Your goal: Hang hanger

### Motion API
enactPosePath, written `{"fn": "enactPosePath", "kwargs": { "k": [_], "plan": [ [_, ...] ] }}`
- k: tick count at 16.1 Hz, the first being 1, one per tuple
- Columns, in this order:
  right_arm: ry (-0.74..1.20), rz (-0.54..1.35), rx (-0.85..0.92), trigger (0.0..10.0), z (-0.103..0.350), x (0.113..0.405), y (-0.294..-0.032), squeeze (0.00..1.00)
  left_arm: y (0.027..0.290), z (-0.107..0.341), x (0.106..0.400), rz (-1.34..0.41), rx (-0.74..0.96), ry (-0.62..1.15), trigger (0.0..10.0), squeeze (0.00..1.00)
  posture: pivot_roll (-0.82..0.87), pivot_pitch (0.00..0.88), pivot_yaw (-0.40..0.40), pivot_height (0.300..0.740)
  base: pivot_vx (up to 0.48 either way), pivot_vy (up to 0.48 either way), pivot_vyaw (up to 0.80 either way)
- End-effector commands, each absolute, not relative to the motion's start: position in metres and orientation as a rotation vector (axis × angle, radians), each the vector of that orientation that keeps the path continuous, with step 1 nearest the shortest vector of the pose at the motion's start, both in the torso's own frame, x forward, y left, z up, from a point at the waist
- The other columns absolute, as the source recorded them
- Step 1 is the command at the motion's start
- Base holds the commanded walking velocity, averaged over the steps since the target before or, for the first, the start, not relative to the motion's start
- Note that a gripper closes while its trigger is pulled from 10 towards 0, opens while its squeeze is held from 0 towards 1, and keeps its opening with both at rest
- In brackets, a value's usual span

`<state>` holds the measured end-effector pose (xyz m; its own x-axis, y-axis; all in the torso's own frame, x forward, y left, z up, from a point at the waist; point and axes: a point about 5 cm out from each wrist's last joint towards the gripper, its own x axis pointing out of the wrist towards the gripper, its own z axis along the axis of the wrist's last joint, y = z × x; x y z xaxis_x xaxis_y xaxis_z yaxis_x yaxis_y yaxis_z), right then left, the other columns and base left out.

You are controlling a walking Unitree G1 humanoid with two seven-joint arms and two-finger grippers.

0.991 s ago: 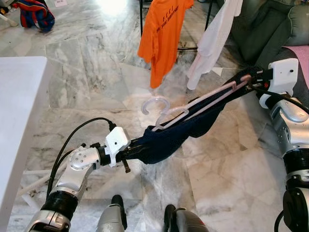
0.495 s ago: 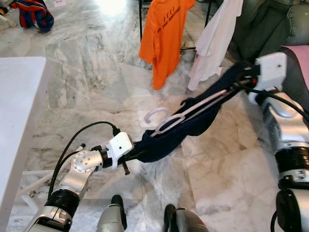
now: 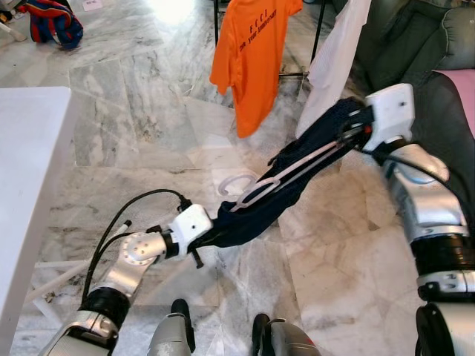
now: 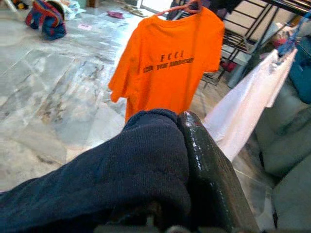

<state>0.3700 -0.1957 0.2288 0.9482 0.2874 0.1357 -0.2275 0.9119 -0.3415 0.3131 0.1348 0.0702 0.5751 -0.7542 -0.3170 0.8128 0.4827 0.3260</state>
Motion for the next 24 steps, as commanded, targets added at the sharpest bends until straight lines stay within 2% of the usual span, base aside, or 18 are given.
{"fn": "enactPosePath", "kwargs": {
  "k": [1,3,5,7,11,15,18,21,24],
  "plan": [
    [-0.221,0.251,-0.36,0.0,0.237,0.366,-0.197,0.0,0.14,0.057,0.307,-0.959,0.489,0.217,0.0,0.0,0.01,0.299,-0.024,0.74,0.0,0.0,0.0],
    [-0.177,0.201,-0.341,0.0,0.227,0.363,-0.208,0.0,0.143,0.066,0.312,-0.942,0.512,0.182,0.0,0.0,0.02,0.303,-0.024,0.74,0.0,0.0,0.0],
    [-0.156,0.204,-0.314,0.0,0.222,0.362,-0.207,0.0,0.152,0.069,0.317,-0.888,0.527,0.188,0.0,0.0,0.02,0.302,-0.022,0.74,0.0,0.0,0.0],
    [-0.139,0.19,-0.362,0.0,0.218,0.362,-0.208,0.0,0.153,0.07,0.316,-0.91,0.536,0.183,0.0,0.0,0.02,0.302,-0.021,0.74,0.0,0.0,0.0],
    [-0.135,0.066,-0.381,0.0,0.22,0.361,-0.229,0.0,0.172,0.08,0.32,-0.896,0.593,0.177,0.0,0.0,0.02,0.3,-0.018,0.74,0.0,0.0,0.0],
    [-0.118,-0.043,-0.406,0.0,0.222,0.357,-0.252,0.0,0.201,0.087,0.325,-0.807,0.615,0.205,0.0,0.0,0.01,0.302,-0.02,0.74,0.0,0.0,0.0],
    [-0.116,-0.071,-0.406,0.0,0.221,0.354,-0.258,0.0,0.207,0.087,0.326,-0.796,0.64,0.226,0.0,0.0,0.01,0.301,-0.017,0.74,0.0,0.0,0.0],
    [-0.136,-0.061,-0.365,0.0,0.227,0.355,-0.252,0.0,0.203,0.081,0.324,-0.817,0.697,0.248,0.0,0.0,0.01,0.302,-0.014,0.74,0.0,0.0,0.0],
    [-0.157,0.059,-0.305,0.0,0.235,0.359,-0.211,0.0,0.189,0.072,0.326,-0.806,0.715,0.263,0.0,0.0,0.0,0.299,-0.013,0.74,0.0,0.0,0.0]
  ]
}}
